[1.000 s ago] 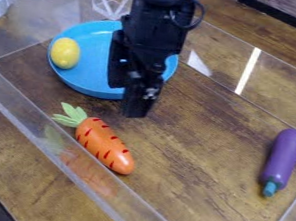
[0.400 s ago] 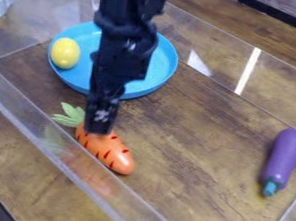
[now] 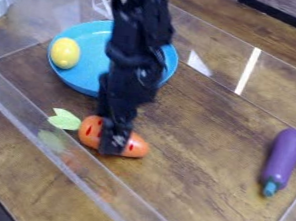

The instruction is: Move the carrot to the left side

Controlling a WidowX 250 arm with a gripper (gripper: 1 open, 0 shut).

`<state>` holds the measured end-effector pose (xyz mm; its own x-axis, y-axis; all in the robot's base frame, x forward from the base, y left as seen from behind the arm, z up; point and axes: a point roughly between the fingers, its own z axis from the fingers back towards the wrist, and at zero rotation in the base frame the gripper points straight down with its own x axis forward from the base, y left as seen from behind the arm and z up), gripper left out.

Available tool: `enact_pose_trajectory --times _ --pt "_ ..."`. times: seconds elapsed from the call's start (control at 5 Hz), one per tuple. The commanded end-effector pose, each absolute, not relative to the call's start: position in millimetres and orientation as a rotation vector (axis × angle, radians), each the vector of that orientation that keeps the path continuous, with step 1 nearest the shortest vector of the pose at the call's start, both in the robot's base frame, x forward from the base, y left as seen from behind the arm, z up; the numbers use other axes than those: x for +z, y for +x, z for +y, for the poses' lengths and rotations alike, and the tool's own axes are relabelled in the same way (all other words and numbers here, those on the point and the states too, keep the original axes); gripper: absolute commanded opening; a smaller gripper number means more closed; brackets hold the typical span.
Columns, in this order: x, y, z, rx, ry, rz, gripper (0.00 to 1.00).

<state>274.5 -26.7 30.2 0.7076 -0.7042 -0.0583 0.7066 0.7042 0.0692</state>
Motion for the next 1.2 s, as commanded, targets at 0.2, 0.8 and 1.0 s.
enact_pose_trajectory --times 0.2,0.8,1.0 --pt "26.2 283 -18 -0.841 0.11 -0.005 1.0" --pt "38.7 268 12 -0.866 0.104 -0.012 0.0" --pt "32.0 271 13 -0.862 0.115 -0.045 0.0"
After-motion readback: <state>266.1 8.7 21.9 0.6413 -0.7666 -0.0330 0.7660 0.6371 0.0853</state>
